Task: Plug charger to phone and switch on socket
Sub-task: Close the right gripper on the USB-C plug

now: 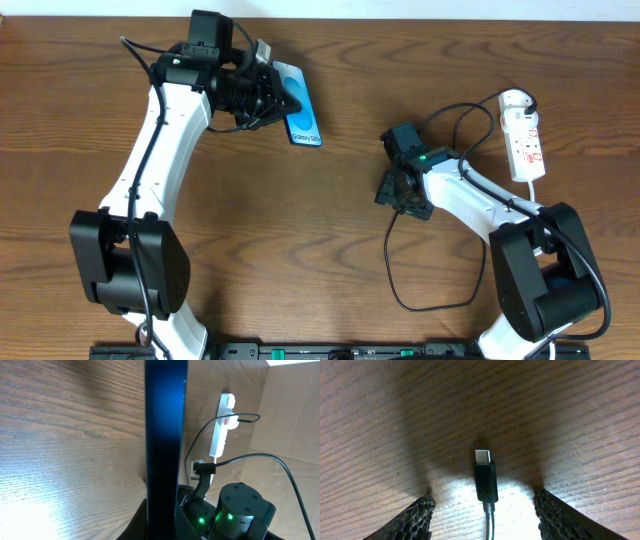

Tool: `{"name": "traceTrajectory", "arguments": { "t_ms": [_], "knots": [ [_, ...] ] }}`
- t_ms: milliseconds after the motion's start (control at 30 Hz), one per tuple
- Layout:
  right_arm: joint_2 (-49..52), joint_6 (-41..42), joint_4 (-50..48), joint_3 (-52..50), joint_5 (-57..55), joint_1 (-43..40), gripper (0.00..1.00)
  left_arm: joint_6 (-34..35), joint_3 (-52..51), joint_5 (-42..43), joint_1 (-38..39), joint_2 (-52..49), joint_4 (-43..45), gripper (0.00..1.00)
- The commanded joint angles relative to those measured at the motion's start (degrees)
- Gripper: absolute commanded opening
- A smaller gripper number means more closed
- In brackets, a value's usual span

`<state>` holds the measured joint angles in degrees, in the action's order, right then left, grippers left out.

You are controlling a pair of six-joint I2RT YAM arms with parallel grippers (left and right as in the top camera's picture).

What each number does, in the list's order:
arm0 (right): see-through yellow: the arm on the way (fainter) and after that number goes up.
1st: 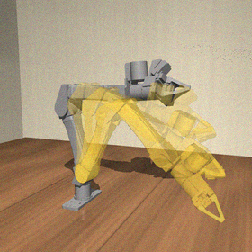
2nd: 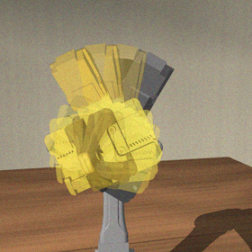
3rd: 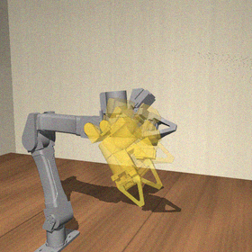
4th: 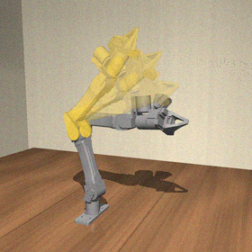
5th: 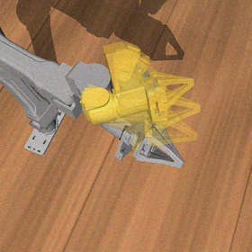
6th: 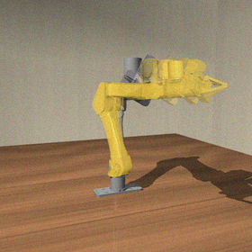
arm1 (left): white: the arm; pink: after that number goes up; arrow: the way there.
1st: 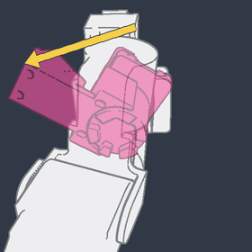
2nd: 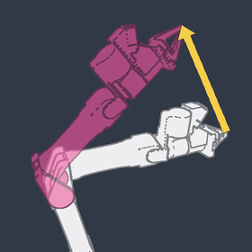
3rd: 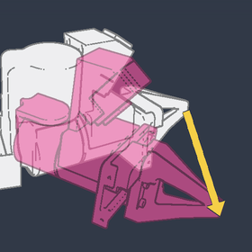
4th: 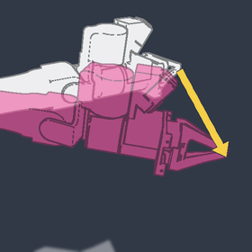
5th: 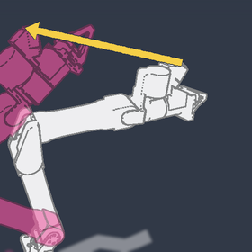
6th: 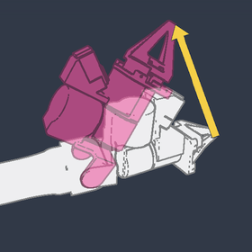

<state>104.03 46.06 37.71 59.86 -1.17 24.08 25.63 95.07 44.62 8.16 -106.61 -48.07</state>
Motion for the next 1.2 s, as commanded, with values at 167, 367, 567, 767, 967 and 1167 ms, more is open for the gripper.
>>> {"name": "traceTrajectory", "arguments": {
  "t_ms": [167,367,567,767,967,1167],
  "knots": [
    [2.7,-1.5,-0.3,-0.7,2.8,-1.9,0.48,-0.7,-0.2,0.7,0.0,1.6,0.1,0.07],
    [2.7,-3.1,-0.3,-0.7,5.7,-3.2,0.37,-0.7,-0.2,0.7,0.0,1.6,0.1,0.07],
    [2.7,-3.5,0.6,-0.7,10.0,-3.1,0.37,-0.7,-0.3,0.7,0.0,1.6,0.1,0.07],
    [2.7,-3.3,1.3,-0.7,10.5,-3.1,0.36,-0.7,-0.2,0.7,0.0,1.6,0.1,0.07],
    [2.7,-3.3,1.2,-0.7,8.8,-3.1,0.35,-0.7,-0.2,0.7,0.0,1.6,0.1,0.07],
    [2.7,-3.2,1.2,-0.7,6.5,-3.1,0.33,-0.7,-0.2,0.7,0.0,1.6,0.1,0.07]
  ]
}}
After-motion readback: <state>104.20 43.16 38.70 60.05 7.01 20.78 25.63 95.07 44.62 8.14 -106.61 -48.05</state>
